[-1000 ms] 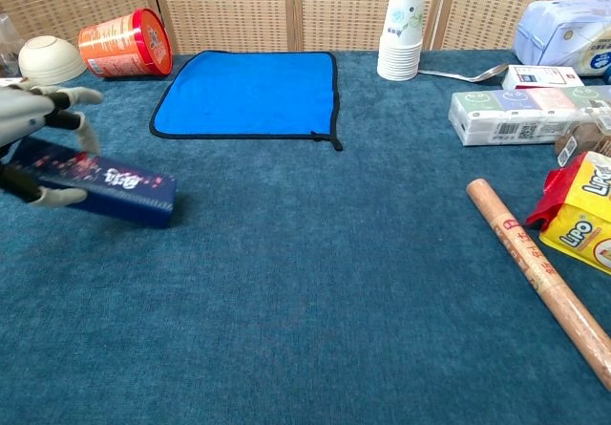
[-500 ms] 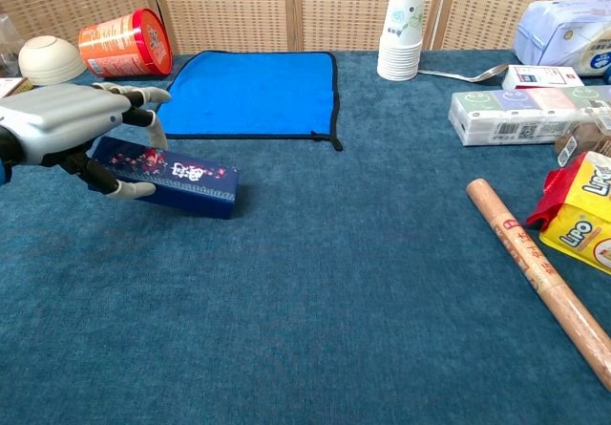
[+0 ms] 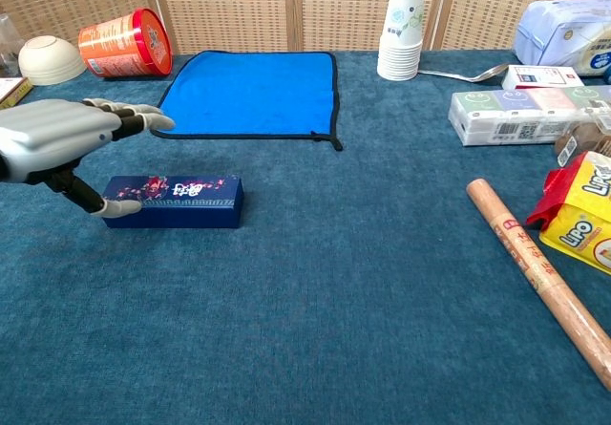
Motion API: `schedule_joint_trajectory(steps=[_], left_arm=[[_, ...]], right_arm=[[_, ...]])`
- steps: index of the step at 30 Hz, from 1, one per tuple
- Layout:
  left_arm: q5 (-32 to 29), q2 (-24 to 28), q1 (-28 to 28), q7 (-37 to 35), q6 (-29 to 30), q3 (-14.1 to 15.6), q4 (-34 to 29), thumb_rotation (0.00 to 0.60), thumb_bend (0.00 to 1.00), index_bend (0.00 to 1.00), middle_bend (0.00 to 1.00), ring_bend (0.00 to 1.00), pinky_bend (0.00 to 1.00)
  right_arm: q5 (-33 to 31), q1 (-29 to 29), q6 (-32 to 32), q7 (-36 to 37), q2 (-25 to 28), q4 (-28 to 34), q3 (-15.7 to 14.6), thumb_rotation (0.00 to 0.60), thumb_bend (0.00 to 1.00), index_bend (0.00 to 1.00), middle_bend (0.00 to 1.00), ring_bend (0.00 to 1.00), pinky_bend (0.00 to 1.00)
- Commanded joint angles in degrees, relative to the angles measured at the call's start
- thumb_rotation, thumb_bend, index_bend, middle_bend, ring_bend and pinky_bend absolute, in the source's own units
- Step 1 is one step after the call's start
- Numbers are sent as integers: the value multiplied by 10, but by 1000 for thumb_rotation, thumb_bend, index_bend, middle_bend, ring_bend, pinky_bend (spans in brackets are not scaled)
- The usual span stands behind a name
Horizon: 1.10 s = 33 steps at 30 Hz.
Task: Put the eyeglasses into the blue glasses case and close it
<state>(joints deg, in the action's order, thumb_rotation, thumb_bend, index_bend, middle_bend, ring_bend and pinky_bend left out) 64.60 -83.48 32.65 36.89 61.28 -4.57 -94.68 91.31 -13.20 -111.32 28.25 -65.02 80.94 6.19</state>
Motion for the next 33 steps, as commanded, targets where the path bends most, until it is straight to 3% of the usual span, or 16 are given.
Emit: schedule_joint_trajectory(steps=[1,10,12,15,26,33], left_arm=[[17,19,-18,-21,26,9,-21,437,258,0,0,0,0],[100,74,-95,-92,142,45,-65,435,258,0,0,0,0],[134,93,-138,-123,207,64,-76,435,258,0,0,0,0],[166,105,-169,-149,246,81,-74,434,258,0,0,0,0],[216,143,-292,-236,382,127,-52,438,258,0,0,0,0],[218,140,-341,-276,422,130,-14,437,258,0,0,0,0]], right_arm=[[3,5,6,0,1,1,0,600,355,0,41,0,115],[18,38,44,-11,8,7,2,600,355,0,41,0,115],[29,62,73,-15,9,10,2,600,355,0,41,0,115],[30,78,95,-22,9,13,3,598,357,0,41,0,115],[45,151,187,-63,1,10,3,600,359,0,47,0,106],[41,169,214,-131,-8,14,0,595,362,0,47,0,88]])
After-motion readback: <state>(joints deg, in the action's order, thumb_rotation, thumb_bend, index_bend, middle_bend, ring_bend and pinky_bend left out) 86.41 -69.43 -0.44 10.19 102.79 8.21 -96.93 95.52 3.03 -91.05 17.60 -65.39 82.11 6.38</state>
